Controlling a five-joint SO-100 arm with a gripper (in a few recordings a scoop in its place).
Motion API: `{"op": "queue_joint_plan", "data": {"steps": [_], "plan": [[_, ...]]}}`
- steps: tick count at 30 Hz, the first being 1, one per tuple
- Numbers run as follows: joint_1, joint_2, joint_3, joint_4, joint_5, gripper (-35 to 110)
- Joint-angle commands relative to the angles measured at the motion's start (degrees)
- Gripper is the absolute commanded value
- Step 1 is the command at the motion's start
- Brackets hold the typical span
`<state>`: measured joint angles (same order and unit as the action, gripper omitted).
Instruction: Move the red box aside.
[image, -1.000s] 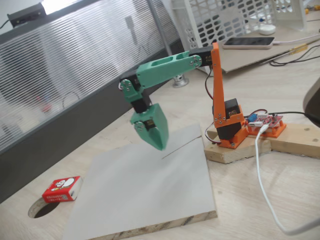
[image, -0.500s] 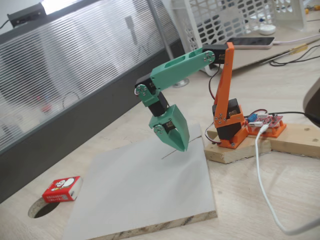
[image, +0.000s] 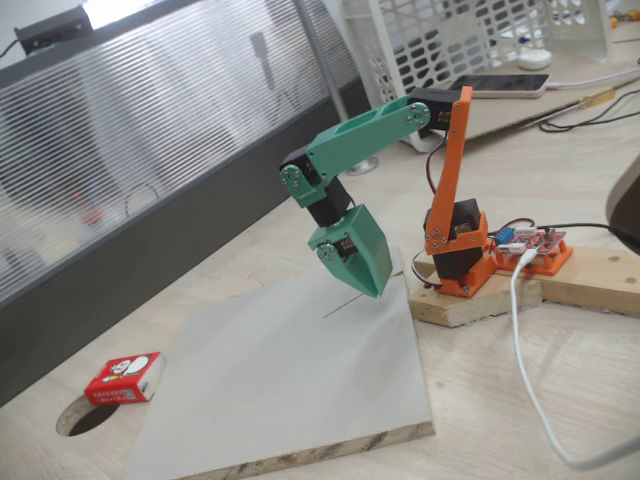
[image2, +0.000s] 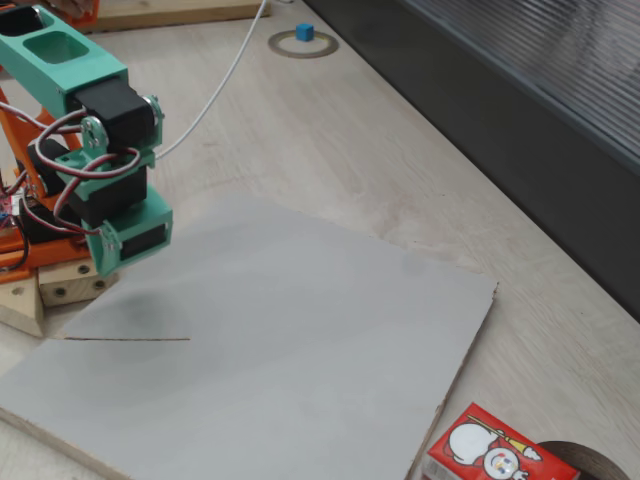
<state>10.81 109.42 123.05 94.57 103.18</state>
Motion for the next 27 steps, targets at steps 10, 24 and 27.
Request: {"op": "queue_joint_plan", "data": {"steps": [10, 24, 27], "plan": [[0.88, 3.60, 7.82, 2.90, 0.70, 4], [0.88, 5.45, 8.00, 3.08, 0.79, 4], [0.97, 5.45, 8.00, 4.57, 0.79, 4]]}}
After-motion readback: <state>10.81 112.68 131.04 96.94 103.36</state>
